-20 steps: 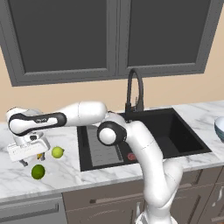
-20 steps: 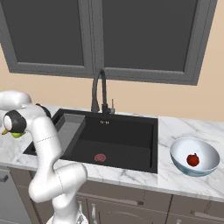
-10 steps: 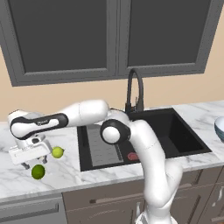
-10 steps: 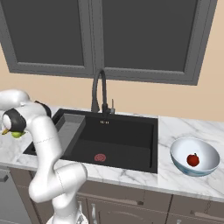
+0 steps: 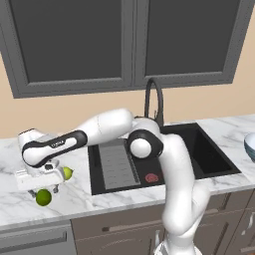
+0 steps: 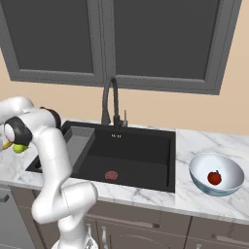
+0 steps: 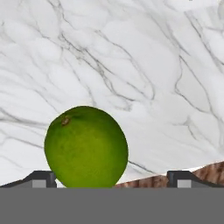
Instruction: There is a mixed pile of frozen fruits and vegetables on the counter. Locate all the frozen vegetables and place the items in a bowl on the counter. Take all the frozen fruits and defrost them in a running sink.
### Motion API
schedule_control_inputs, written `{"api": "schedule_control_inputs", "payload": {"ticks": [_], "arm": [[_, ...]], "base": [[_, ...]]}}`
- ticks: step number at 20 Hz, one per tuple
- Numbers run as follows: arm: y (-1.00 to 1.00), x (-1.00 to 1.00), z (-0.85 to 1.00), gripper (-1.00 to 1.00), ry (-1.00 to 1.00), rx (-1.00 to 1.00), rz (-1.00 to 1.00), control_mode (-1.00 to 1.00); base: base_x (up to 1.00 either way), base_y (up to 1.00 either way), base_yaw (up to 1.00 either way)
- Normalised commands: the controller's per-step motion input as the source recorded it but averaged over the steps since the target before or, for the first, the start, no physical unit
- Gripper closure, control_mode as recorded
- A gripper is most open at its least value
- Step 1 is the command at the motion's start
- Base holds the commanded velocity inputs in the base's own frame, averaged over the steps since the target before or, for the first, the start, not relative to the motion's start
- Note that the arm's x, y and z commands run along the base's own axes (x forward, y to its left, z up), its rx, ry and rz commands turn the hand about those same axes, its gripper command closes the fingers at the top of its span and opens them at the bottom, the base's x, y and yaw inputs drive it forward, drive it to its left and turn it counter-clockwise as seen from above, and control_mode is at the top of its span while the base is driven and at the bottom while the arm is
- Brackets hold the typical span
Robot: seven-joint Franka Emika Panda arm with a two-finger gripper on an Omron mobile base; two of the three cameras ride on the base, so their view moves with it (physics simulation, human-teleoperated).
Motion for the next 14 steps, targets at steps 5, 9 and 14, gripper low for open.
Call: {"api": "schedule_control_inputs", "payload": {"ticks": [5,9,14], "arm": [[-0.08,-0.13,-0.16,-1.0,-0.05,0.04,0.01,-1.0],[-0.13,0.01,-0.22,-1.0,-0.09,0.04,0.03,-1.0],[-0.01,0.14,-0.2,-1.0,-0.12,0.01,0.04,-1.0]], "base": [[0.0,0.0,0.0],[0.0,0.0,0.0],[0.0,0.0,0.0]]}}
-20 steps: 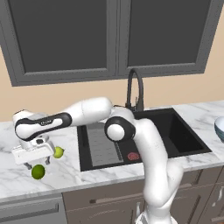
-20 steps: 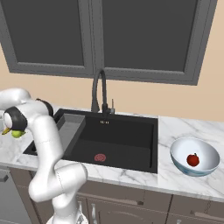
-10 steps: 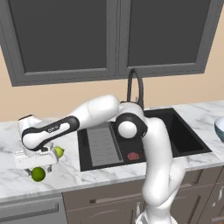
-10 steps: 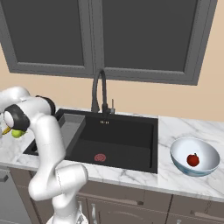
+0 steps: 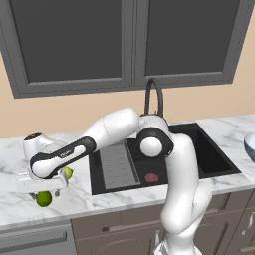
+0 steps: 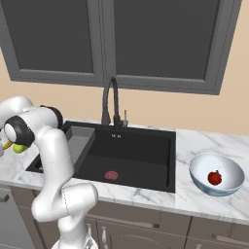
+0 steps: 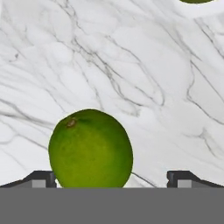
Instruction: There is a mixed pile of frozen fruits and vegetables on the counter. Locate all the frozen vegetables and place the items in a bowl on the counter. Take all the frozen fruits and defrost them in a running sink.
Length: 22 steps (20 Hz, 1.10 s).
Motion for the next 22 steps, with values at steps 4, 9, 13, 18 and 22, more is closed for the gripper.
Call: {"api": "schedule_control_inputs", "payload": {"ticks": [4,9,13,18,22], "arm": [[0.07,0.13,-0.22,-1.0,-0.14,0.0,0.04,-1.0],[0.15,0.19,-0.28,-1.0,-0.09,0.0,0.04,-1.0],[0.05,0.14,-0.28,1.0,-0.05,0.0,0.03,-1.0],[0.05,0.02,-0.12,1.0,-0.01,0.0,0.0,-1.0],[0.06,-0.04,-0.03,1.0,0.11,0.0,-0.04,-1.0]], "base": [[0.0,0.0,0.0],[0.0,0.0,0.0],[0.0,0.0,0.0],[0.0,0.0,0.0],[0.0,0.0,0.0]]}}
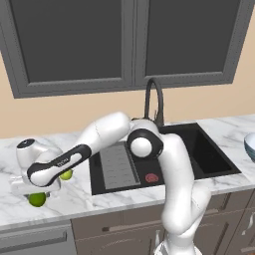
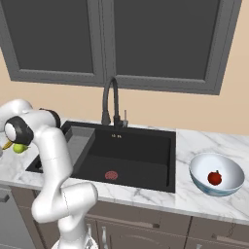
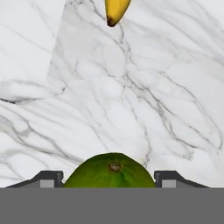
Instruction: There is a mixed pile of frozen fruits and vegetables on the counter. Locate all the frozen vegetables and place the items in a bowl on the counter. Take all the frozen fruits and defrost them in a running sink.
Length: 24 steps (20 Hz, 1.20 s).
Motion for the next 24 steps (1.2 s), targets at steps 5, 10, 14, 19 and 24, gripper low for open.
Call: {"api": "schedule_control_inputs", "payload": {"ticks": [5,10,14,19,24], "arm": [[-0.26,0.0,0.02,1.0,0.1,0.0,-0.09,-1.0],[-0.5,-0.01,0.03,1.0,-0.01,0.02,-0.05,-1.0],[-0.46,-0.07,0.11,1.0,-0.04,0.05,-0.02,-1.0],[-0.49,0.0,0.17,1.0,-0.01,0.06,-0.02,-1.0],[-0.46,0.0,0.27,1.0,0.0,0.06,-0.01,-1.0]], "base": [[0.0,0.0,0.0],[0.0,0.0,0.0],[0.0,0.0,0.0],[0.0,0.0,0.0],[0.0,0.0,0.0]]}}
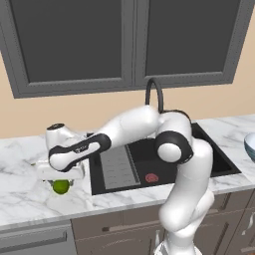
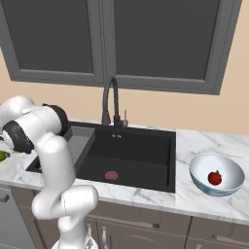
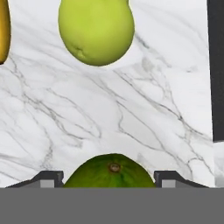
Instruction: There is a mixed pile of frozen fruits and vegetables on the counter. Locate all the frozen vegetables and place the items in a bowl on the counter. Take all the frozen fruits and defrost them in a running sink.
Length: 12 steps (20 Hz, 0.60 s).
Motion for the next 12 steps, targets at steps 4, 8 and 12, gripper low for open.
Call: {"api": "schedule_control_inputs", "payload": {"ticks": [4,8,12], "arm": [[-0.46,0.03,0.24,1.0,0.02,0.04,-0.03,-1.0],[-0.48,0.11,0.15,1.0,0.01,-0.01,-0.01,-1.0],[-0.41,0.14,0.14,1.0,0.04,-0.05,0.0,-1.0]], "base": [[0.0,0.0,0.0],[0.0,0.0,0.0],[0.0,0.0,0.0]]}}
